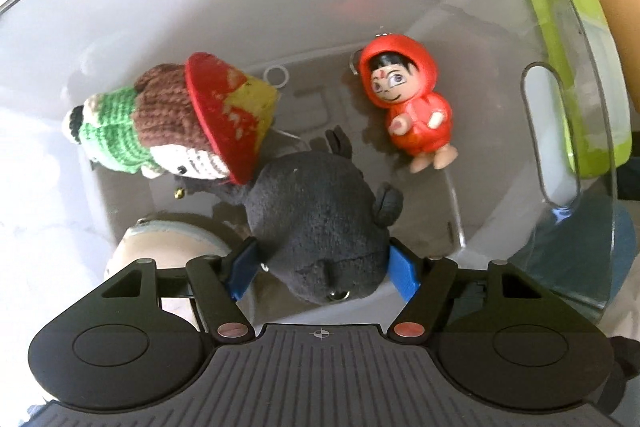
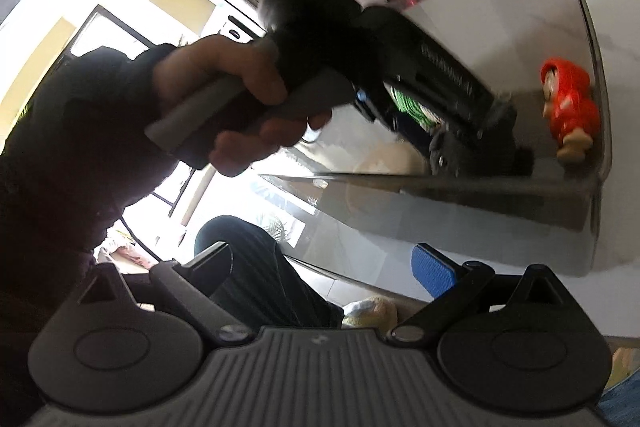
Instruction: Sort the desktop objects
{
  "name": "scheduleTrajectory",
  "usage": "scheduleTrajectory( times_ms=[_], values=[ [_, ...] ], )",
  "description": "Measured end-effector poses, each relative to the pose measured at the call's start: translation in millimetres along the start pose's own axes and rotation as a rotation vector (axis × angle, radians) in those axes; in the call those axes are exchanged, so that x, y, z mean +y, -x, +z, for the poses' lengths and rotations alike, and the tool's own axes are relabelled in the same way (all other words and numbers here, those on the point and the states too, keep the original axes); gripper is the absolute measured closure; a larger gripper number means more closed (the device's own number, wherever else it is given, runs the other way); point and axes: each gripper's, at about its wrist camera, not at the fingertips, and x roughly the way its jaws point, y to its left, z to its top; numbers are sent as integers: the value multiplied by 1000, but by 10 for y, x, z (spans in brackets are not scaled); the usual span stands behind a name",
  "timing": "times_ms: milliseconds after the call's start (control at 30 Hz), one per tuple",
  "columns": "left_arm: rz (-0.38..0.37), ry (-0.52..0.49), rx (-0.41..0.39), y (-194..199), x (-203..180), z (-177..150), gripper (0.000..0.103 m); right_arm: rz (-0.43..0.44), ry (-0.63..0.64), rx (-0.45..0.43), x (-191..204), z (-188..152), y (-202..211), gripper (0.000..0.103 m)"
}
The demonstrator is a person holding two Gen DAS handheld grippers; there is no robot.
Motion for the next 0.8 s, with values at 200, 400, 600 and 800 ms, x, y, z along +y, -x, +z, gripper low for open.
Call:
scheduleTrajectory(
  times_ms=[200,400,600,800],
  values=[
    [91,-107,-61,113,-177,-99,29,-8,-11,3,-36,10,24,6],
    [142,-244,-105,185,-474,-107,9,10,-36,-3,-102,-72,52,5],
    [124,-273,-119,435,-439,39,3,1,-98,-20,-262,-112,126,5],
    [-45,-33,120,-163,-5,193,3,9,-130,-9,-325,-114,58,5]
  ],
)
